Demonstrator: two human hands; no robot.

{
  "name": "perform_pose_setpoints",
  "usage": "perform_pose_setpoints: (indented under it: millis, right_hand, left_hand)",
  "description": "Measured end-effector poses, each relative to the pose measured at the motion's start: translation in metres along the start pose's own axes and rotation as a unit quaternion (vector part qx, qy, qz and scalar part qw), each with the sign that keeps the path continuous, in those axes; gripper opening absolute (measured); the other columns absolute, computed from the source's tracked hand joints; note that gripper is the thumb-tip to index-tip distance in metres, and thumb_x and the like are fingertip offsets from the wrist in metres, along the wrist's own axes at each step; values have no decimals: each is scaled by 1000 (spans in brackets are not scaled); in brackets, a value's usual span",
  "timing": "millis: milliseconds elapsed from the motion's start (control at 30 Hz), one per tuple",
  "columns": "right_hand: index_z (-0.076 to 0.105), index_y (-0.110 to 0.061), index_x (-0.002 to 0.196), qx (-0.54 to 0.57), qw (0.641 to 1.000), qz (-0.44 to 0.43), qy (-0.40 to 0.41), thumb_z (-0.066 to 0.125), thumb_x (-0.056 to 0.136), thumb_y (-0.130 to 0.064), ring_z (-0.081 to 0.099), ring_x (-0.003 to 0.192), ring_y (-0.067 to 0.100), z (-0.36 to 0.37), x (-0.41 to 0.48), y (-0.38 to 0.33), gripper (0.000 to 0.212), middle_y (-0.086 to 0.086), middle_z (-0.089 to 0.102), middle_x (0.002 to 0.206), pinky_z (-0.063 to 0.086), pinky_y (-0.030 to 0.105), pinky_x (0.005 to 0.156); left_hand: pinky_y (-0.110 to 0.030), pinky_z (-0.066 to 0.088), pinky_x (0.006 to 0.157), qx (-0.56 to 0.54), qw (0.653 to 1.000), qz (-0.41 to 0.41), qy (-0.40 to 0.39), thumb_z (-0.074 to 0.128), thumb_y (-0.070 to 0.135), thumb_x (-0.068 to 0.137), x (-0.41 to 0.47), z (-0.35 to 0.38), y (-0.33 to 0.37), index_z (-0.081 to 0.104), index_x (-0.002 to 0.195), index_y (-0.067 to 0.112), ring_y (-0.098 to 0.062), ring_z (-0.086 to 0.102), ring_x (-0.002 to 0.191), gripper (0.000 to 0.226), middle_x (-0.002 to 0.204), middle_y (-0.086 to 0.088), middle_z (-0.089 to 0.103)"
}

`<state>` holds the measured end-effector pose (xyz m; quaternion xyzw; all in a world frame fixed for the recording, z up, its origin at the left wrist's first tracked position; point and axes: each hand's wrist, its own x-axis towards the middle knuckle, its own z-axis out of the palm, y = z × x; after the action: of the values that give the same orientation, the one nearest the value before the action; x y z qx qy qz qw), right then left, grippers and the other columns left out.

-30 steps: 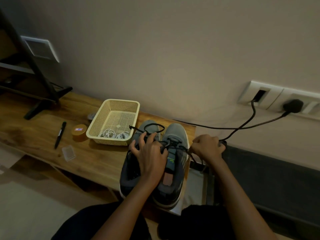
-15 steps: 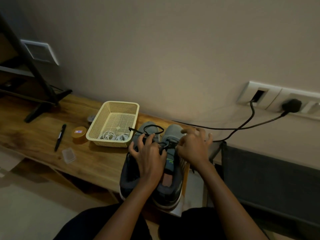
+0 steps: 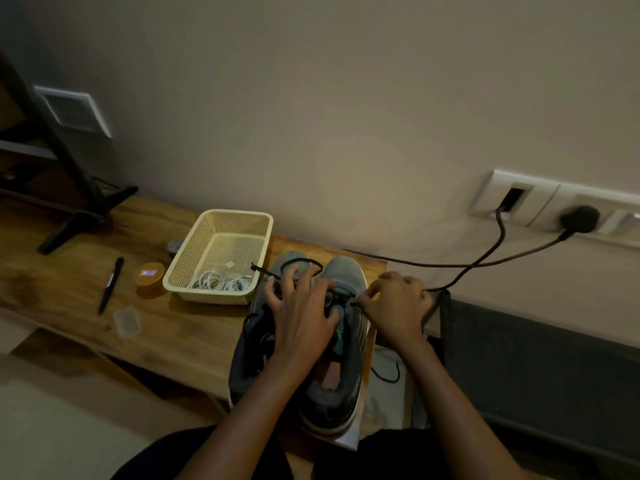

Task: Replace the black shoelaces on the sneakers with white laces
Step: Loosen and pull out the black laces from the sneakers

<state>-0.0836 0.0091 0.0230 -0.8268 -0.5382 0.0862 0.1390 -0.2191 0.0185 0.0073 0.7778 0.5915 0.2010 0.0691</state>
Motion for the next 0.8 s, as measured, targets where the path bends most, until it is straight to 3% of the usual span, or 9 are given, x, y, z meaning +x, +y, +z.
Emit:
perform_pose_setpoints:
  millis: [167,300,467,567,733,800]
  right_hand:
    - [68,-19,103,-47,998,-16,-36,58,80,-56,30,128,28,12,-1,-10,44,-3,54,125,20,49,107]
    - [69,-19,101,-16,999,-14,-50,60,80,-49,25,132,27,14,2,-7,39,-9,52,131,14,49,108]
    - [66,-19,111,25,999,-14,-22,58,84,-39,14,140,24,12,-6,-5,34,-9,49,136,5,49,111]
    - [70,-19,98,30,999,-11,-5,58,83,-34,10,140,23,18,-7,-1,24,-12,45,140,3,50,111]
    - [71,-18,90,48,999,1,-9,60,81,-30,10,140,24,21,-5,5,19,-12,44,141,5,49,111]
    - [71,-18,92,57,998,-3,-10,60,82,-30,10,140,24,21,-6,5,19,-12,44,141,5,48,111]
  left_hand:
    - [-54,-4,111,55,991,60,-105,60,33,88,35,-3,7,63,109,34,-24,9,142,21,149,5,31]
    - [-56,-4,111,89,985,68,-129,59,26,89,38,7,16,62,107,30,-27,6,142,19,150,1,29]
    - [-54,-1,111,108,987,66,-101,55,29,91,37,13,18,64,106,27,-24,10,142,18,147,2,34]
    - [-51,-5,110,68,993,51,-87,60,35,86,37,15,15,67,95,31,-21,11,141,12,145,8,37]
    - [-40,7,100,-62,995,-70,19,73,35,75,49,7,4,69,75,32,-15,26,132,5,133,14,50]
    - [-41,13,99,-71,992,-99,24,74,35,74,52,3,-2,69,74,32,-16,29,129,6,131,13,52]
